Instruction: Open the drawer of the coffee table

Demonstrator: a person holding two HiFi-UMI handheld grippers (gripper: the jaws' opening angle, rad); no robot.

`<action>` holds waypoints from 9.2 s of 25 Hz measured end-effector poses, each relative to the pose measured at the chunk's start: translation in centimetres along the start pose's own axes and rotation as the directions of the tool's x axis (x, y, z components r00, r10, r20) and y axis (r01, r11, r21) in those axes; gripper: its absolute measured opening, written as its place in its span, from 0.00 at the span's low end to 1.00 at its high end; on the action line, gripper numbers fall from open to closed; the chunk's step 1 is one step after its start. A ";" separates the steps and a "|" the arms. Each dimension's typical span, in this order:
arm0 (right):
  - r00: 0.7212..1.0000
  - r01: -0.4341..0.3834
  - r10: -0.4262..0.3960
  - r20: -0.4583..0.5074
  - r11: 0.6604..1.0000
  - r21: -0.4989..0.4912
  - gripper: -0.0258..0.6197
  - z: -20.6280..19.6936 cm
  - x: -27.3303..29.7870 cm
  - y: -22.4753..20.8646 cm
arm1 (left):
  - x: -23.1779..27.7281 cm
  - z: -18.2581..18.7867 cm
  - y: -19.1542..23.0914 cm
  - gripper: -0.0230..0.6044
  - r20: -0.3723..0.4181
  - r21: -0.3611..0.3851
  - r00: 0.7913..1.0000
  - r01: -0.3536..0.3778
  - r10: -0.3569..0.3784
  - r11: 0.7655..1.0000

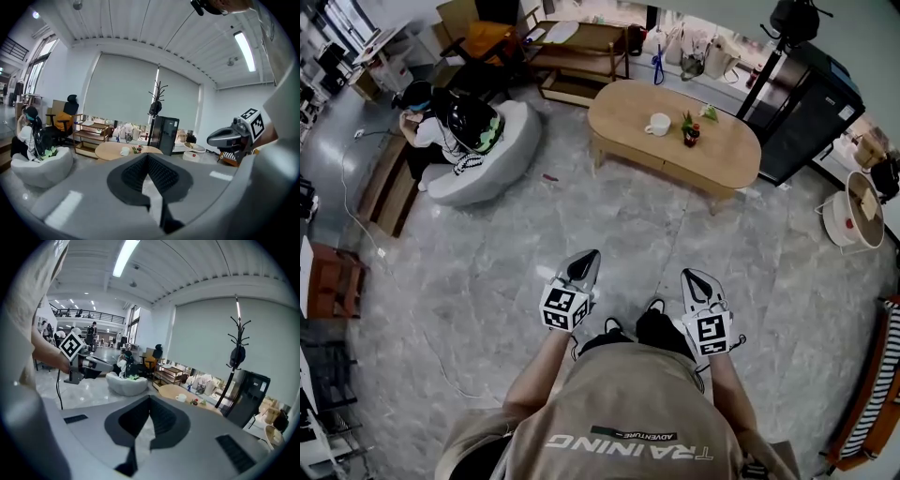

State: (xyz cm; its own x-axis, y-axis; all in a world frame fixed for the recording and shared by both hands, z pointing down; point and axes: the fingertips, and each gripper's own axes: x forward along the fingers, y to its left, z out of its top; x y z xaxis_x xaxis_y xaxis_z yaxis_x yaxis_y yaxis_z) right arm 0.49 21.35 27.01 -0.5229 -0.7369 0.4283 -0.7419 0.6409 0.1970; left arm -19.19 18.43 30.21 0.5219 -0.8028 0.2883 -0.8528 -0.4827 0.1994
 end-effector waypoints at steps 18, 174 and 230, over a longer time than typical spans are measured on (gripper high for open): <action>0.994 -0.094 0.091 0.065 0.995 0.040 0.05 0.5 10.4 -13.1 | 12.7 5.6 2.1 0.03 -0.040 0.000 0.998 -0.058 0.058 0.998; 0.939 0.132 -0.149 0.310 0.988 0.075 0.05 -35.9 54.7 -25.2 | 66.9 -36.1 38.5 0.40 0.785 -0.609 0.618 0.761 0.033 0.224; 0.949 0.021 -0.058 0.310 0.992 0.121 0.05 -37.4 56.1 -23.3 | 57.4 -44.1 37.0 0.40 0.769 -0.622 0.637 0.731 0.046 0.280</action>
State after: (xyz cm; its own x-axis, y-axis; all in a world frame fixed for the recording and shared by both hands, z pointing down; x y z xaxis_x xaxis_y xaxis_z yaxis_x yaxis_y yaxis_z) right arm 4.09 -26.88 79.41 -0.5832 -0.8032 0.1215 -0.7982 0.5943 0.0979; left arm -19.89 -30.13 95.47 0.2771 -0.8029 -0.5278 0.1557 -0.5045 0.8492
